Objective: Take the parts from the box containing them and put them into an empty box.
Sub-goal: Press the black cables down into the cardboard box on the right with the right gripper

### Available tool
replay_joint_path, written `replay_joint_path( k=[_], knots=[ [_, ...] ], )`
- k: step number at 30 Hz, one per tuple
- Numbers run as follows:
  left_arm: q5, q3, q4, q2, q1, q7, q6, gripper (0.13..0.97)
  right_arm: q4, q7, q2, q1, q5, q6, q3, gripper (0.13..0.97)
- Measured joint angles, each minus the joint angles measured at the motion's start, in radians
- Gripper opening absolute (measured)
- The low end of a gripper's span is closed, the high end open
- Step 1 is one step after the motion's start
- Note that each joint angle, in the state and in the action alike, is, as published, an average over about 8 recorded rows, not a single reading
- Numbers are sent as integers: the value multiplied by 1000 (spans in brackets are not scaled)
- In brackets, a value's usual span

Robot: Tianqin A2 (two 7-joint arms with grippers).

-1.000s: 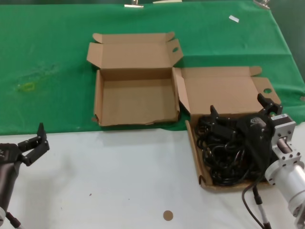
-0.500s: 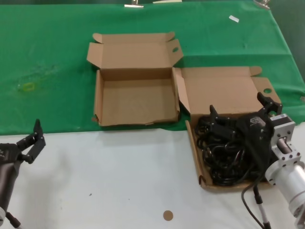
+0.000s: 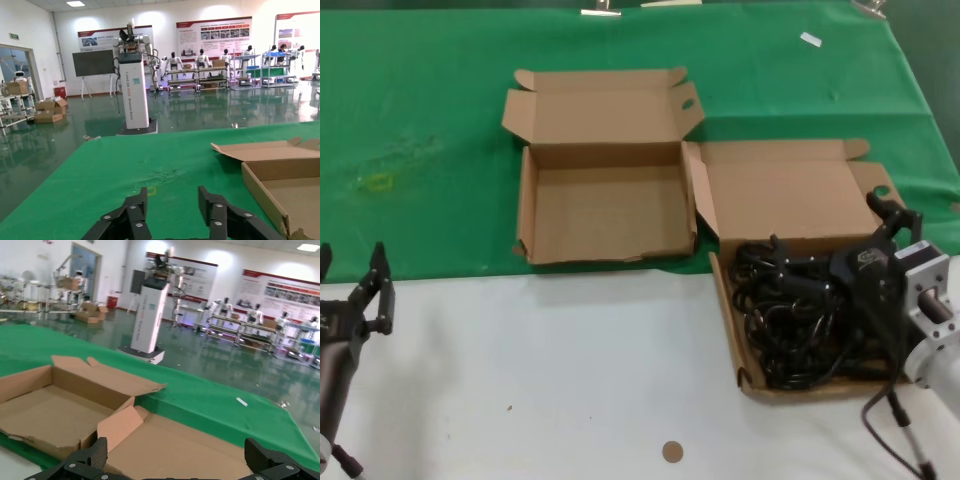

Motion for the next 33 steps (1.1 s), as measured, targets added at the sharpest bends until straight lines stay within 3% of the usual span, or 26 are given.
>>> replay_joint_path(
  k=[7,16,25,33],
  knots=[
    [0,0,0,0,0,0,0,363,7,17,136,21,-28,-83,-36,966],
    [0,0,0,0,0,0,0,221,-42,-38,300,79,-26,-282,-59,966],
    [0,0,0,0,0,0,0,151,-111,-116,462,171,25,-556,-74,966],
    [0,0,0,0,0,0,0,147,-181,-189,553,293,8,-748,-130,966]
  ],
)
